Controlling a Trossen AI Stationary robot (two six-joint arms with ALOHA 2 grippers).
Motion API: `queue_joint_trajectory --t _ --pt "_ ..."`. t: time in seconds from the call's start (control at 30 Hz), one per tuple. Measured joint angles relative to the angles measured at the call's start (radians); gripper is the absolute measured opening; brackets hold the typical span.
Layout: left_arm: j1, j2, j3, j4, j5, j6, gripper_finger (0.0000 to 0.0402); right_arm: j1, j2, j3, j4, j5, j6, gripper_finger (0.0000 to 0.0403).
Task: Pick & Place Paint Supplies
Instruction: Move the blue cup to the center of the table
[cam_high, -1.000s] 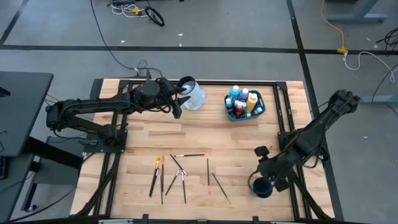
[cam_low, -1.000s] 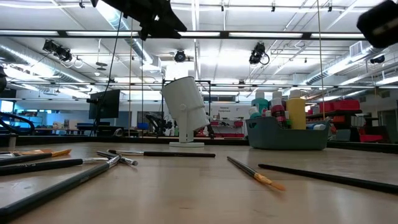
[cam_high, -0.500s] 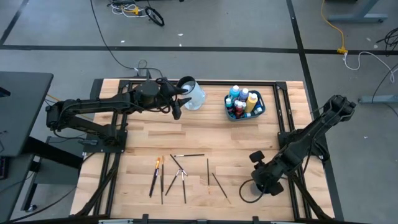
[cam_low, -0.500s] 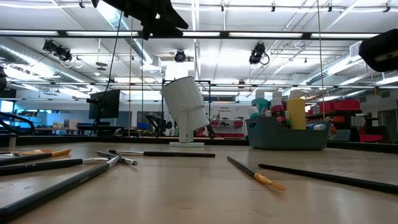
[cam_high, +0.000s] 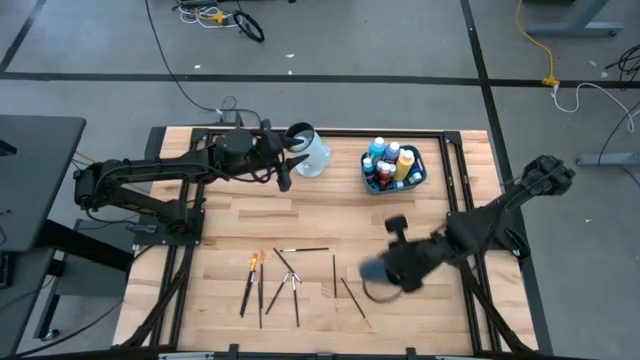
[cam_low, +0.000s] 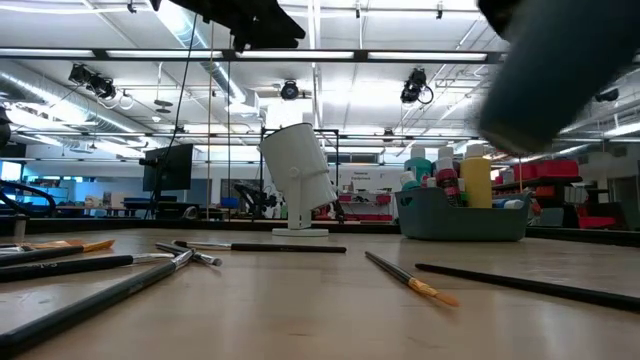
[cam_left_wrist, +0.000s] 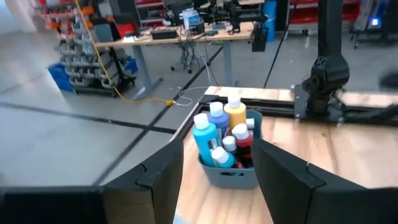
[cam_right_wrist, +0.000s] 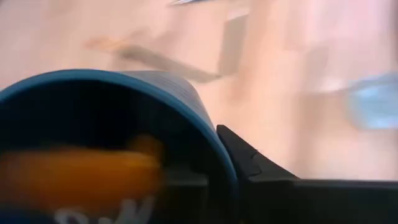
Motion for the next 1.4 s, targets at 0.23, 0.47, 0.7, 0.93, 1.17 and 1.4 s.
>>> queue_joint_trajectory --t 0.23,0.47,0.7,0.93,1.17,1.4 --pt "0.0 0.0 0.0 -0.016 0.0 0.119 0.0198 -0.258 0.024 0.058 0.156 -0.036 -0.42 0.0007" --pt "0.002 0.0 0.0 -0.13 -0.004 0.127 0.0198 -0.494 0.214 0.151 0.046 -0.321 -0.657 0.0007" --pt "0.002 0.0 0.0 -0.177 -0.009 0.138 0.0198 -0.619 0.402 0.307 -0.207 -0.474 -0.772 0.0007" --pt "0.001 0.0 0.0 -0.205 -0.008 0.205 0.0198 -0.659 0.488 0.327 -0.245 -0.502 -0.824 0.0011" --pt "0.001 0.0 0.0 -0.204 -0.008 0.208 0.0198 -0.662 0.49 0.325 -0.21 -0.505 -0.796 0.003" --pt "0.001 0.0 0.0 -0.203 -0.008 0.207 0.0198 -0.661 0.49 0.325 -0.176 -0.503 -0.732 0.0058"
